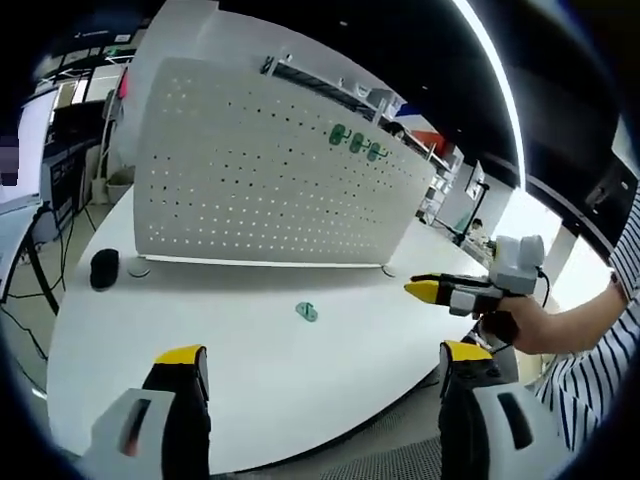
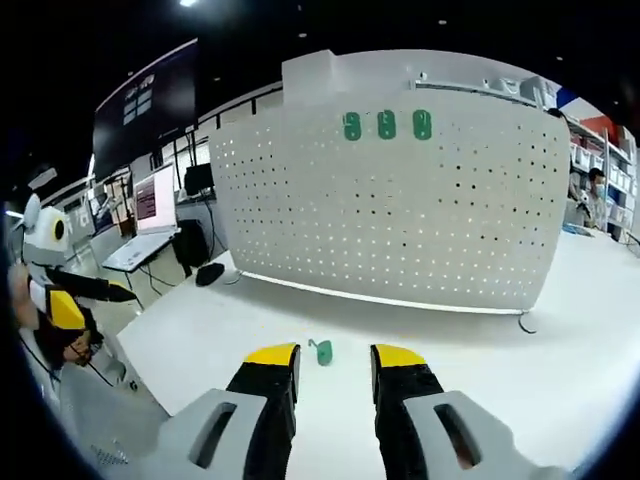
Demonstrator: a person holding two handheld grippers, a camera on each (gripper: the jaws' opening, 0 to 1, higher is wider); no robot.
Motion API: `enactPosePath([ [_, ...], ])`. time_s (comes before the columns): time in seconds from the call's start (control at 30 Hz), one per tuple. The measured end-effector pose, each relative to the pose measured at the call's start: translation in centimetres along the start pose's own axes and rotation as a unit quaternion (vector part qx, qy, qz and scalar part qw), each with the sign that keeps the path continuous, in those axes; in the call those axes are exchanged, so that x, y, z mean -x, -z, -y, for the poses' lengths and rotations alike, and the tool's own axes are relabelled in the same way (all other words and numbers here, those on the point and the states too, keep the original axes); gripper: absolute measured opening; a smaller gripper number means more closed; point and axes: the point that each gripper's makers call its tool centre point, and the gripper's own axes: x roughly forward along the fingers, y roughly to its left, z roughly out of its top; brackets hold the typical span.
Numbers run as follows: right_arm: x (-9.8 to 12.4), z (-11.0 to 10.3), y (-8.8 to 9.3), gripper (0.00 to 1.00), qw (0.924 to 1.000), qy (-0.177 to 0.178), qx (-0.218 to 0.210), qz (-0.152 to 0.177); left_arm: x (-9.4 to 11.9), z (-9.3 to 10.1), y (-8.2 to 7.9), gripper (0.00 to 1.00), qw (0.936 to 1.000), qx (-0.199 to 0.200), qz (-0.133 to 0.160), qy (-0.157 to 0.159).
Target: Insert the hook assembly into the mounting plate slot until the hook locks in place.
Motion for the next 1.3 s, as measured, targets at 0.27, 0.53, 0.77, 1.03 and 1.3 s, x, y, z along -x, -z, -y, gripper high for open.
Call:
enactPosePath([
  [0.27, 0.1, -1.4, 3.0, 0.25, 0.9992, -0.023, -0.005, -0.031, -0.3, -0.1, 0.9, 0.98, 0.9999, 0.005, -0.011, -0.006],
  [0.53, -0.9, -1.1, 3.9, 0.25, 0.9985, -0.024, -0.021, -0.044, -0.5, -0.3, 1.6, 0.97, 0.9996, 0.011, -0.021, -0.011],
  [0.77, -3.4, -1.8, 5.1, 0.25, 0.997, -0.033, -0.029, -0.064, -1.1, -0.5, 1.8, 0.97, 0.9993, 0.014, -0.032, -0.011],
  [1.03, -6.4, -2.5, 4.8, 0.24, 0.9956, -0.047, -0.028, -0.076, -1.9, -0.7, 1.7, 0.97, 0.999, 0.018, -0.039, -0.008],
  [1.3, -9.9, -1.5, 4.3, 0.24, 0.9939, -0.064, 0.007, -0.09, -2.2, -1.6, 1.9, 0.97, 0.9986, 0.031, -0.04, -0.017],
])
